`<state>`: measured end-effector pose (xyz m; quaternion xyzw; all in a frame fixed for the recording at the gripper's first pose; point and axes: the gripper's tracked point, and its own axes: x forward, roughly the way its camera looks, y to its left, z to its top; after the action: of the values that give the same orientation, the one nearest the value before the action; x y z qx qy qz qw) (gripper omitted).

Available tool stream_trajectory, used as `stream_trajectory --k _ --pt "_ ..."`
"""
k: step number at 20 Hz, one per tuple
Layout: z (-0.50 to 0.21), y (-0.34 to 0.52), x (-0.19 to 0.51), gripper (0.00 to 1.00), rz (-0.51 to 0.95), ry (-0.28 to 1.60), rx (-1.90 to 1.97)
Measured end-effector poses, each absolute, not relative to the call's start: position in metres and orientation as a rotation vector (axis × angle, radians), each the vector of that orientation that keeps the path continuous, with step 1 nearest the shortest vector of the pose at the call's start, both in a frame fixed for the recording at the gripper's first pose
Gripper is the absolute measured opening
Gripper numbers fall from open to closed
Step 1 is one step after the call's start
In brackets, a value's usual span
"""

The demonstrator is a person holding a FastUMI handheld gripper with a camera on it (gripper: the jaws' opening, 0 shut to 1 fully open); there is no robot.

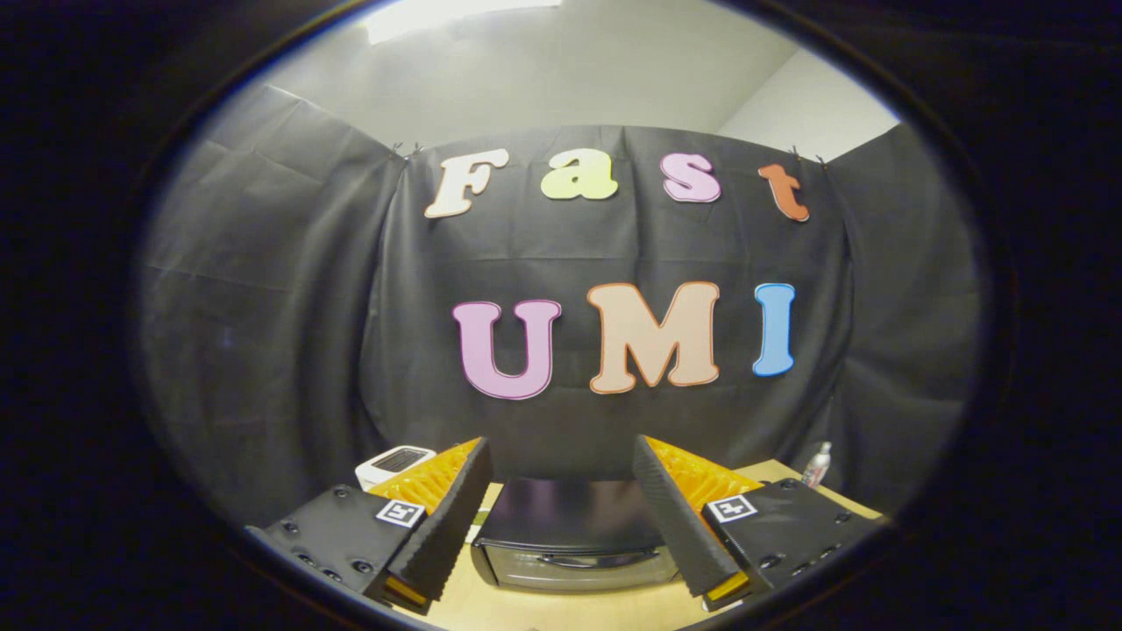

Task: Open the toaster oven, put the food inside, and close the toaster oven door.

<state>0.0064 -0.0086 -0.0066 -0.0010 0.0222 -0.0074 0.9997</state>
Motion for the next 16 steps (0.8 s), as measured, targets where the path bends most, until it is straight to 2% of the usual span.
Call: stream_trajectory --k 9,16 --pt "-0.027 -0.012 0.022 0.98 -0.025 0.077 -0.024" --pt "-0.078 -0.023 0.028 0.98 -0.088 0.117 0.015"
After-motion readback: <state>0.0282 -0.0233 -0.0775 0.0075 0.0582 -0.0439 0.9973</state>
